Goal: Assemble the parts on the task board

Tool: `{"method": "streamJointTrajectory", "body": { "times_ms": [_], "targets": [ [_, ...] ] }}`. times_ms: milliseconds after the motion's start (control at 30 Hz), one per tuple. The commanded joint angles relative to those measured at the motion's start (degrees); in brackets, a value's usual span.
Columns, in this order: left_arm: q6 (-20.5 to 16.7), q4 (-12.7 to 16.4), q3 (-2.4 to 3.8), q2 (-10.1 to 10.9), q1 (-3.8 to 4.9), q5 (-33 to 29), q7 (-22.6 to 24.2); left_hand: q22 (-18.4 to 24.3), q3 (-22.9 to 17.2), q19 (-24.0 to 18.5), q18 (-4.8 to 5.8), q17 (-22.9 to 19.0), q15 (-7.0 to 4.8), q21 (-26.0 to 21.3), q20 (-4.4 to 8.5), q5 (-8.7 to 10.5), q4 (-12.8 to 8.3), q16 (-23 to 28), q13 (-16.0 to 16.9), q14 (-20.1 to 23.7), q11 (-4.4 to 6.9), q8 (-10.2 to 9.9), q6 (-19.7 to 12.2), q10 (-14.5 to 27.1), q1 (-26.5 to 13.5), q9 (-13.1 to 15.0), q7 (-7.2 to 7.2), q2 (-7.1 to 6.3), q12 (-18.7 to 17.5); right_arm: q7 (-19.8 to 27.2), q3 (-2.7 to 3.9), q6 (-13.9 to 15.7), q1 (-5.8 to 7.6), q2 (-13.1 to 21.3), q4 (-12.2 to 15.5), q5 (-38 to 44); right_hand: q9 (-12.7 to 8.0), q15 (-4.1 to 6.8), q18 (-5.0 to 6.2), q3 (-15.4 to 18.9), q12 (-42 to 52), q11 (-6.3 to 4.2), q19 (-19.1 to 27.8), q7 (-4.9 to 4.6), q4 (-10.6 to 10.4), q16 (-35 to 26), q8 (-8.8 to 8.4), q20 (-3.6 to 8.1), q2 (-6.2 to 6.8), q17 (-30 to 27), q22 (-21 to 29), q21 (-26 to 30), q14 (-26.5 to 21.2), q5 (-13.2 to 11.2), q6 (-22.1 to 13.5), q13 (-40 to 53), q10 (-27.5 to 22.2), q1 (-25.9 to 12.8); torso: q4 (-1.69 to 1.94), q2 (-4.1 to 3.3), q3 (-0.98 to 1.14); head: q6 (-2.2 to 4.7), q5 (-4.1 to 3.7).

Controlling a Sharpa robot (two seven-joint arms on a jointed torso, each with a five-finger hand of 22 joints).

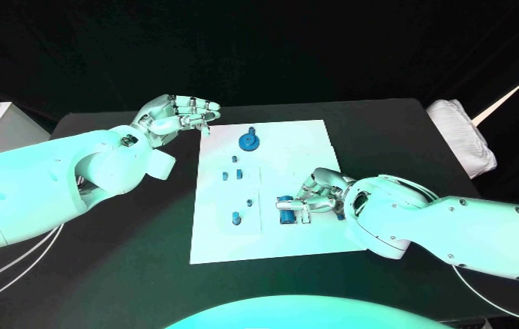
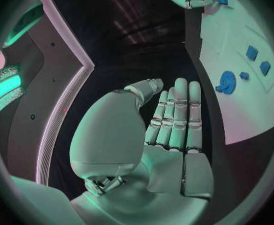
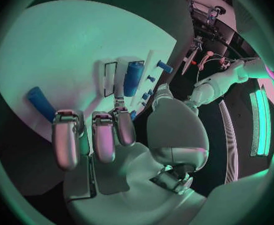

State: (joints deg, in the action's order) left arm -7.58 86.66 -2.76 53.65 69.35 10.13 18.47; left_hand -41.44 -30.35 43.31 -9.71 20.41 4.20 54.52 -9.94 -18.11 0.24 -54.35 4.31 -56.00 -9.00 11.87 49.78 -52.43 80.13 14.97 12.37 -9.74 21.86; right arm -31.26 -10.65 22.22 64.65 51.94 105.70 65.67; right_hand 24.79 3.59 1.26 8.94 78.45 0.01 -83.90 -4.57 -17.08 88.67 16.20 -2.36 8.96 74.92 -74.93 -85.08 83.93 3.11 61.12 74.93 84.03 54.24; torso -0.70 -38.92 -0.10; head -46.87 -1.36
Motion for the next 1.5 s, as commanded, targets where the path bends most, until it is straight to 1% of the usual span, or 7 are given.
{"method": "streamJointTrajectory", "body": {
  "times_ms": [33, 167, 400, 567, 933, 1167, 1500],
  "targets": [
    [0.9, 0.2, 0.04, 0.0, 0.04, -0.4, 0.2, 0.1, 0.1, 0.2, -0.78, -0.1, 0.28, -0.2, -0.12, -0.12, -0.1, 0.3, -0.1, -0.2, 0.07, -0.3, -0.4, 0.5, -0.4, -0.1, 0.18, -0.11, 0.3, 0.8, -0.05, -0.4, -0.2, 0.4, 0.3, 2.1, 0.1, 0.07, -0.29, -1.3, -0.3, 0.09, -4.9, 0.03, 0.1, -0.4, -0.06, 0.03, -1.68, 11.1, -13.8, 0.1, 5.1, 0.5, -0.5, 7.7, 1.4, 2.2, 0.02, 0.01, 0.03, 0.03, -0.08],
    [0.8, 0.2, 0.04, 0.0, 0.04, -0.4, 0.2, 0.1, 0.1, 0.2, -0.78, -0.1, 0.28, -0.2, -0.12, -0.12, -0.1, 0.3, -0.1, -0.2, 0.07, -0.3, -0.4, 0.5, -0.4, -0.1, 0.18, -0.11, 0.3, 2.9, -0.05, 1.0, -0.29, 1.3, 1.0, 3.4, 0.2, -0.04, -0.29, -2.4, -0.5, 0.22, -4.9, -0.1, 0.4, -0.4, -0.15, -0.11, -2.99, 11.1, -13.8, 0.1, 5.2, 3.4, -0.9, 7.7, 1.4, 9.2, -0.02, 0.03, 0.03, 0.13, -0.13],
    [0.9, 0.1, 0.04, 0.0, 0.04, -0.4, 0.2, 0.1, 0.1, 0.2, -0.78, -0.1, 0.28, -0.2, -0.12, -0.12, -0.1, 0.3, -0.1, -0.2, 0.07, -0.3, -0.4, 0.5, -0.4, -0.1, 0.18, -0.11, 0.3, 5.5, -0.05, 2.9, -0.37, 2.5, 2.3, 5.8, 0.9, 0.19, -0.32, -2.4, -0.2, -0.06, -5.0, 0.2, 0.7, -0.4, 1.12, 0.08, -2.1, 11.2, -13.8, 0.0, 5.2, 4.1, -0.5, 8.1, 1.6, 19.7, -0.03, 0.04, 0.1, 0.15, -0.16],
    [0.9, 0.1, 0.04, 0.0, 0.04, -0.4, 0.2, 0.1, 0.1, 0.3, -0.78, -0.1, 0.29, -0.2, -0.13, -0.12, -0.1, 0.3, -0.1, -0.2, 0.07, -0.2, -0.2, 0.5, -0.4, -0.1, 0.17, -0.04, 0.3, 5.8, -0.05, 2.8, -0.52, 2.9, 2.6, 7.2, 1.7, 0.4, -0.33, -3.6, -0.2, -0.33, -5.0, 0.54, 0.9, -0.4, 2.61, 0.23, -1.37, 11.4, -13.8, -0.1, 5.2, 3.0, 0.1, 8.2, 1.6, 23.5, -0.05, 0.04, 0.07, 0.04, -0.22],
    [1.0, 0.1, 0.04, 0.0, 0.04, -0.4, 0.2, 0.1, 0.1, 0.3, -0.78, -0.1, 0.29, -0.2, -0.13, -0.12, -0.1, 0.3, -0.1, -0.2, 0.07, -0.2, -0.2, 0.5, -0.4, -0.1, 0.17, -0.04, 0.3, 2.6, -0.06, 3.5, -1.67, 1.9, 2.0, 11.3, 5.2, 1.36, -0.46, -4.5, 0.8, -1.55, -5.2, 2.02, 0.5, -0.3, 7.56, 1.0, -0.63, 11.7, -14.0, -0.8, 5.3, 3.6, 1.7, 8.9, 2.1, 25.0, 0.06, 0.0, 0.03, -0.18, -0.39],
    [1.0, 0.1, 0.04, 0.0, 0.04, -0.4, 0.1, 0.1, 0.1, 0.3, -0.78, -0.1, 0.29, -0.2, -0.13, -0.12, -0.1, 0.3, -0.1, -0.2, 0.07, -0.2, -0.2, 0.5, -0.4, -0.1, 0.17, -0.04, 0.3, 1.0, -0.05, 3.7, -2.41, 1.0, 1.1, 14.1, 6.2, 1.74, -0.58, -5.2, 1.9, -2.0, -5.3, 2.53, 0.6, -0.2, 9.01, 1.34, -1.21, 11.9, -14.2, -1.4, 5.4, 4.2, 1.6, 9.6, 2.6, 25.5, 0.03, 0.0, 0.01, -0.34, -0.29],
    [1.0, 0.2, 0.04, 0.1, 0.04, -0.5, 0.1, 0.1, 0.1, 0.3, -0.78, -0.1, 0.29, -0.2, -0.13, -0.12, -0.1, 0.3, -0.1, -0.2, 0.07, -0.2, -0.2, 0.5, -0.4, -0.1, 0.17, -0.04, 0.3, 0.4, -0.05, 4.9, -2.82, 0.7, 0.7, 16.4, 7.3, 2.09, -0.66, -7.8, 2.6, -2.37, -5.4, 2.91, 0.4, -0.1, 10.52, 1.72, -1.6, 12.2, -14.3, -1.8, 5.4, 2.3, 1.0, 10.0, 2.9, 26.2, 0.02, 0.02, 0.02, -0.33, -0.25]
  ]
}}
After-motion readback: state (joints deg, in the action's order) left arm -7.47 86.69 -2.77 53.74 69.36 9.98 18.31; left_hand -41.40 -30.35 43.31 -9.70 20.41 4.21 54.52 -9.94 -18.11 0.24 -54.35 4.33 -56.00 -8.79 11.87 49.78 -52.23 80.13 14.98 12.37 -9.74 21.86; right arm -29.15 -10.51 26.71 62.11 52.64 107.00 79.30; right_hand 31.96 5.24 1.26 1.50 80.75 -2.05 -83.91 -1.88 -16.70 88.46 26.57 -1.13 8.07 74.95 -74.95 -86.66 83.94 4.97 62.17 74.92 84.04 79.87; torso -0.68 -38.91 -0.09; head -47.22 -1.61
